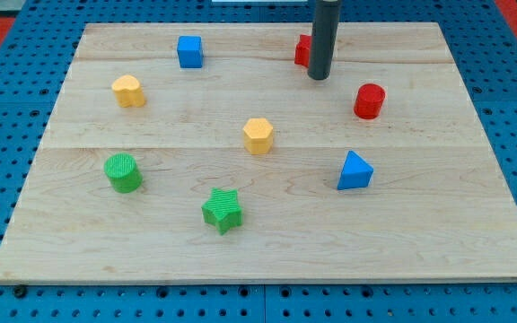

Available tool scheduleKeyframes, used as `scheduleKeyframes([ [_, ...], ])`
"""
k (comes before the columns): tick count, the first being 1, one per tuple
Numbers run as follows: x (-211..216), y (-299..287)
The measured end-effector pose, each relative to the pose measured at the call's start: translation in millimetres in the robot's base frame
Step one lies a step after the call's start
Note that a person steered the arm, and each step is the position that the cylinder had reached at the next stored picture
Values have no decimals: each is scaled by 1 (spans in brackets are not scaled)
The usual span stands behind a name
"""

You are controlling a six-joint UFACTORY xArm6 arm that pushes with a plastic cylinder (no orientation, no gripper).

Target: Push the red circle towards the red star

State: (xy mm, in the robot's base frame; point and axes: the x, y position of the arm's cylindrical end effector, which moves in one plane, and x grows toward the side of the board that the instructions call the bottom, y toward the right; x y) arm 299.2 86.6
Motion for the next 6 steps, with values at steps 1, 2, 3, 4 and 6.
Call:
scheduleKeyframes([
  [1, -25, 2],
  [2, -7, 68],
  [3, 32, 149],
  [4, 92, 156],
  [6, 59, 85],
])
